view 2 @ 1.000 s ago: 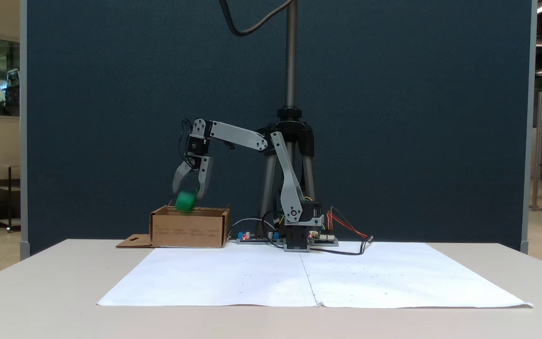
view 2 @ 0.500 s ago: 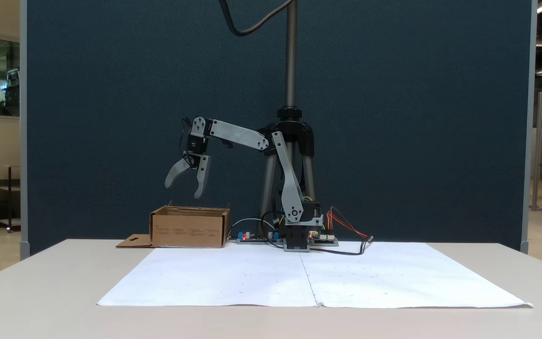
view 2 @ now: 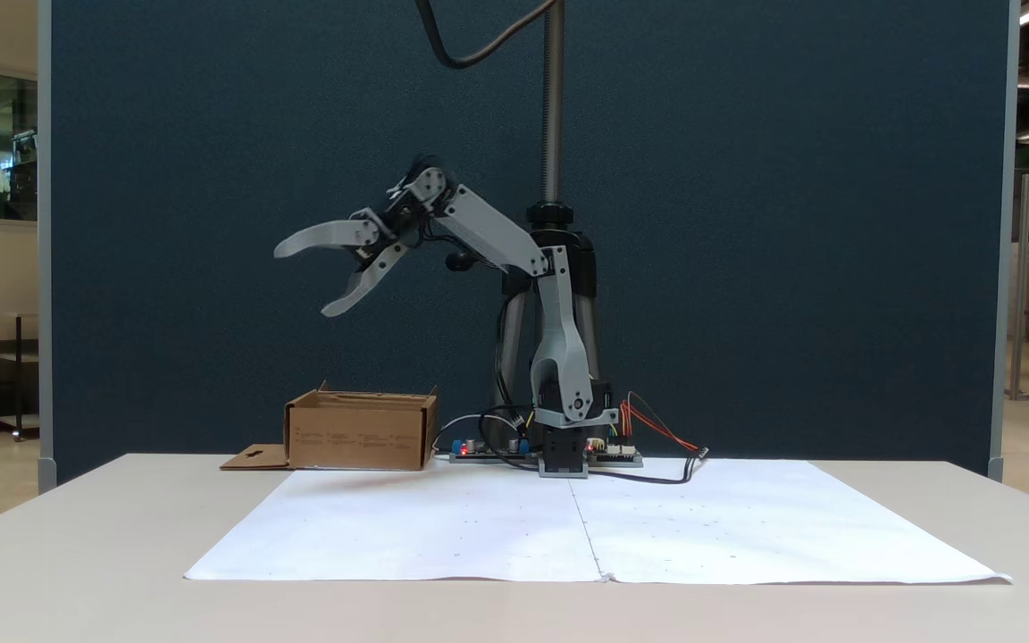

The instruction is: Grasp a green dice and put it in the bin.

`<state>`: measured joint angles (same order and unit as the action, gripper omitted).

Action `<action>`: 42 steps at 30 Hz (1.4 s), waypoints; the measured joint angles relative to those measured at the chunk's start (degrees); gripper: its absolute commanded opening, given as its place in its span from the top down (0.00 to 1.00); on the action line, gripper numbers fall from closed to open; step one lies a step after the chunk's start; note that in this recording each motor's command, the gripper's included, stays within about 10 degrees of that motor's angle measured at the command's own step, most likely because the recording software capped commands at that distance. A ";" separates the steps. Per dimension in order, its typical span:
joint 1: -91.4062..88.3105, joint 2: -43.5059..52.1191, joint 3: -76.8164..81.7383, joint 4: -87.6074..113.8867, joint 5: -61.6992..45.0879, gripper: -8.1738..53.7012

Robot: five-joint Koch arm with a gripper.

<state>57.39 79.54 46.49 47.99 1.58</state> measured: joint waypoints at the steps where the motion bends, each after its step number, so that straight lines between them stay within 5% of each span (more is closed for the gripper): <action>1: -2.72 0.26 0.09 -0.97 0.00 0.17; 16: -45.44 3.52 2.64 -2.20 0.00 0.15; 24: -52.29 17.84 40.17 -17.84 -5.89 0.15; 42: -53.88 34.89 81.04 -53.79 -16.08 0.12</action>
<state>3.52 114.43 127.53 -5.80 -14.50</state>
